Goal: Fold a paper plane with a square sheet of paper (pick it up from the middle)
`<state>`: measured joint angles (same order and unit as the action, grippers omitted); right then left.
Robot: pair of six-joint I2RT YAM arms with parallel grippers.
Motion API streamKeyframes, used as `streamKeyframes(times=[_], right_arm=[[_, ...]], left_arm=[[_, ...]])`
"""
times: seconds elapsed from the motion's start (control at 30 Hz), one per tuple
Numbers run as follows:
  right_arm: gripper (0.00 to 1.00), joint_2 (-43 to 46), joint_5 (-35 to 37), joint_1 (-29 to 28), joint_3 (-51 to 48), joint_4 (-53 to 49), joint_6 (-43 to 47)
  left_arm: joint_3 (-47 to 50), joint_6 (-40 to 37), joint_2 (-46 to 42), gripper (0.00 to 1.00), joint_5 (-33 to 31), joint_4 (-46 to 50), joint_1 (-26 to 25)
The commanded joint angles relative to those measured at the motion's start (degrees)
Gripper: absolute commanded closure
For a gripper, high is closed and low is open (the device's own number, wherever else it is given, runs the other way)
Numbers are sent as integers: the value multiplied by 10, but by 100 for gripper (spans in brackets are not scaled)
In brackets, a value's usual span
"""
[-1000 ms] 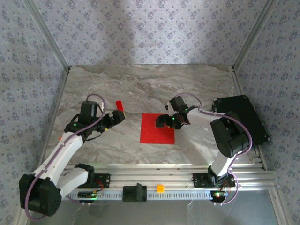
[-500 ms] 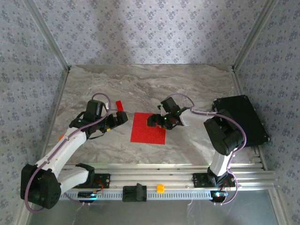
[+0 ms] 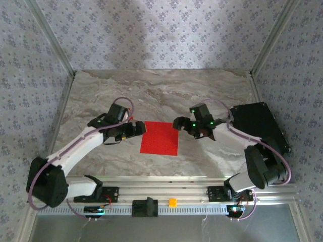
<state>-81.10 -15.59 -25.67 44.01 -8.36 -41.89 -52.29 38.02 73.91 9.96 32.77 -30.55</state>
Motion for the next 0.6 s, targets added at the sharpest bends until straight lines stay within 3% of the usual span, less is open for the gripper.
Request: streamKeyframes(times=[0.0, 0.3, 0.57], right_arm=[[10, 46, 19, 29, -50, -19, -28], [5, 191, 62, 60, -136, -36, -40], [3, 259, 54, 80, -161, -81, -28]], left_arm=[[-59, -4, 54, 0, -53, 35, -45], [-228, 21, 259, 0, -116, 130, -140], [-327, -3, 362, 0, -128, 176, -151]])
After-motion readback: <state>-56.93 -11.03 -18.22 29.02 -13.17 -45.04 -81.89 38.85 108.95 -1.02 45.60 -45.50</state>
